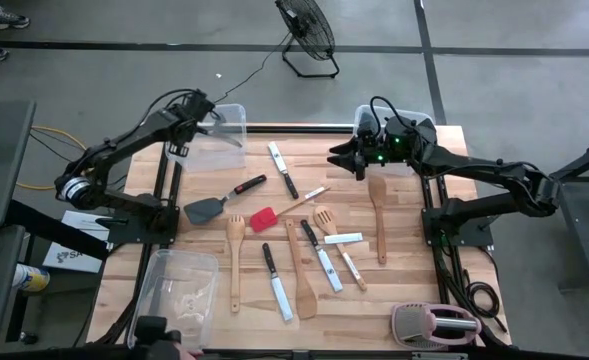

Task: Pick & Place Kitchen Items
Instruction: Put the black kitchen knife into the top left transparent bin

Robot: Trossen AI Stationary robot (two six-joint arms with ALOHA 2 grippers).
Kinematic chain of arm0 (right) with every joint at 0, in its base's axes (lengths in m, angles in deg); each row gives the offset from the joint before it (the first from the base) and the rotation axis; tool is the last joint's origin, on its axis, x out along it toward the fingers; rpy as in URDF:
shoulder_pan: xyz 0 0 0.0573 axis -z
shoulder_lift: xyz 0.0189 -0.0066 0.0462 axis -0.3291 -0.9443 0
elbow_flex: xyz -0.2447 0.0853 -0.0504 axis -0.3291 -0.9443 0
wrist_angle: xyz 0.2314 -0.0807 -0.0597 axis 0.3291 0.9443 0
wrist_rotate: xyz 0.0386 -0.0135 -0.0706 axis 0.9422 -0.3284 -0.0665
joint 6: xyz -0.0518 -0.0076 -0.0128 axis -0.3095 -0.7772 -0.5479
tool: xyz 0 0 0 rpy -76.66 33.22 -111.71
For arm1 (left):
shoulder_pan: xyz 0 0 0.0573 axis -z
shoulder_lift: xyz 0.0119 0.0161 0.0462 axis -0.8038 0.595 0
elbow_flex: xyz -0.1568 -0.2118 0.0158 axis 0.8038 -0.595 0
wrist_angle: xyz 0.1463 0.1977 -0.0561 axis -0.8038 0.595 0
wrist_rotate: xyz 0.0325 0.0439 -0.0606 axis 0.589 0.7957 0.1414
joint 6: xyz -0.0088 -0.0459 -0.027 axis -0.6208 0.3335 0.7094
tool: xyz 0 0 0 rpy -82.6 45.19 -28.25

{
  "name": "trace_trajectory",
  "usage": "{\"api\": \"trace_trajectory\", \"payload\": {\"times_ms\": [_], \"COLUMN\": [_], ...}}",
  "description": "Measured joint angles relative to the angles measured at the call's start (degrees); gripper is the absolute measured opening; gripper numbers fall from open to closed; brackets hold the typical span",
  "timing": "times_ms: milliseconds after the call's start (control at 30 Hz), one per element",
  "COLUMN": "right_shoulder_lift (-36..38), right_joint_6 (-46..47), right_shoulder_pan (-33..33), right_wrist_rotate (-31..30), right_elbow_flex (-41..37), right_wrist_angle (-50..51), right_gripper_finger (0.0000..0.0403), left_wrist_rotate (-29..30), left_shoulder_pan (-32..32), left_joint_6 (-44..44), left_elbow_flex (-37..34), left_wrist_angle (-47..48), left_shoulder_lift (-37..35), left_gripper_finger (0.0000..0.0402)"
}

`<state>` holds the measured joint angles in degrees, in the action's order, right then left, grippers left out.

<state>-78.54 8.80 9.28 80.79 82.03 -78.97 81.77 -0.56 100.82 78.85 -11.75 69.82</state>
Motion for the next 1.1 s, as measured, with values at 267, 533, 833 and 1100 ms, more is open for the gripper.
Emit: {"api": "trace_trajectory", "payload": {"times_ms": [267, 533, 833, 1100], "right_shoulder_lift": [0.0, 0.0, 0.0, 0.0], "right_joint_6": [0.0, 0.01, 0.02, 0.02], "right_shoulder_pan": [0.0, 0.0, 0.0, 0.0], "right_wrist_rotate": [-0.17, -0.17, -0.09, 0.04], "right_elbow_flex": [0.0, 0.0, 0.0, 0.0], "right_wrist_angle": [0.02, 0.04, 0.06, 0.39], "right_gripper_finger": [0.0217, 0.0217, 0.0217, 0.0217], "left_wrist_rotate": [-0.98, -0.9, -1.77, -3.33], "left_shoulder_pan": [-0.8, -0.69, -0.69, -0.71], "left_joint_6": [-0.24, -0.24, -1.89, -4.01], "left_elbow_flex": [-0.08, -0.1, -0.15, -0.26], "left_wrist_angle": [0.07, -0.02, -0.66, -1.32], "left_shoulder_lift": [-0.02, 0.01, -0.06, -0.84], "left_gripper_finger": [0.0101, 0.0099, 0.0099, 0.0099]}}
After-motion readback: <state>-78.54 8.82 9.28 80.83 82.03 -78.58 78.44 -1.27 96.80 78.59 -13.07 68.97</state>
